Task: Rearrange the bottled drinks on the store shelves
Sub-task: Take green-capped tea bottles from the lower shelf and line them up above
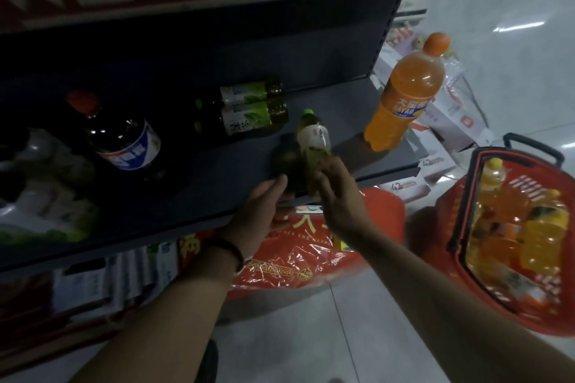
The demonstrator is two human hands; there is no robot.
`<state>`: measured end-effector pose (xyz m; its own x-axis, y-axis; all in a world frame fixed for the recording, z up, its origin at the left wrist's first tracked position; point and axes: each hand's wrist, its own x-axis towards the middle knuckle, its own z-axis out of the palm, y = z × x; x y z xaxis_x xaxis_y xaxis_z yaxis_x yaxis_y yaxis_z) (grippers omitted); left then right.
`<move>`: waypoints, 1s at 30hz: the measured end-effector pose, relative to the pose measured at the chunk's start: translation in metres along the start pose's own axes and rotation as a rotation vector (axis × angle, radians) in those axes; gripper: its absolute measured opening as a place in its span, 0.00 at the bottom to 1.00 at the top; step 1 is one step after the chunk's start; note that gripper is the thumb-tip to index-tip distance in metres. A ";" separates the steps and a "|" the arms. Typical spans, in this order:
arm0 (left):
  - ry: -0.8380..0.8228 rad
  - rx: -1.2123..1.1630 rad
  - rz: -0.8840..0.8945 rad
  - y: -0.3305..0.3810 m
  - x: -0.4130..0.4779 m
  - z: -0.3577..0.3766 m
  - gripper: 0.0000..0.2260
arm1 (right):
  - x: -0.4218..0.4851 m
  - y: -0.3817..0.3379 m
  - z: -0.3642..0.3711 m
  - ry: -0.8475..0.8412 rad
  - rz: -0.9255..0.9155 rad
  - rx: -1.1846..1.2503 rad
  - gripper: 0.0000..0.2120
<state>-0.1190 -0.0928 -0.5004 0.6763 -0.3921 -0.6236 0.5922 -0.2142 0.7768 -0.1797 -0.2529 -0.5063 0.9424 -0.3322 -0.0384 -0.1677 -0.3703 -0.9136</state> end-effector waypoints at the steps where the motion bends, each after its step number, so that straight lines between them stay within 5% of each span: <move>1: -0.044 -0.089 -0.024 0.005 0.001 0.002 0.22 | -0.017 -0.004 0.006 -0.048 -0.019 0.009 0.06; 5: 0.054 -0.213 0.006 0.012 0.007 -0.004 0.27 | -0.056 -0.015 0.024 -0.233 -0.078 -0.100 0.20; 8: 0.220 -0.180 0.038 0.000 0.006 -0.026 0.24 | -0.035 -0.029 0.028 -0.218 -0.035 -0.091 0.18; 11: 0.274 -0.122 0.077 -0.011 0.001 -0.053 0.24 | 0.036 -0.036 0.045 -0.127 -0.113 -0.430 0.17; 17: 0.285 -0.212 0.060 -0.038 -0.017 -0.088 0.39 | 0.170 -0.056 0.097 -0.322 -0.269 -1.046 0.45; 22: 0.237 -0.262 0.058 -0.043 -0.030 -0.099 0.41 | 0.178 -0.055 0.103 -0.331 -0.286 -1.306 0.37; 26: 0.279 -0.283 0.087 -0.042 -0.048 -0.095 0.35 | 0.145 -0.054 0.093 -0.537 0.034 -0.919 0.37; 30: 0.314 -0.383 -0.011 -0.041 -0.082 -0.087 0.43 | 0.074 -0.072 0.058 -0.641 0.215 -0.727 0.19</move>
<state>-0.1608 0.0261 -0.4887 0.7336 -0.0902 -0.6735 0.6786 0.1506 0.7189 -0.0814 -0.2004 -0.4669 0.8134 -0.0025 -0.5817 -0.2880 -0.8706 -0.3989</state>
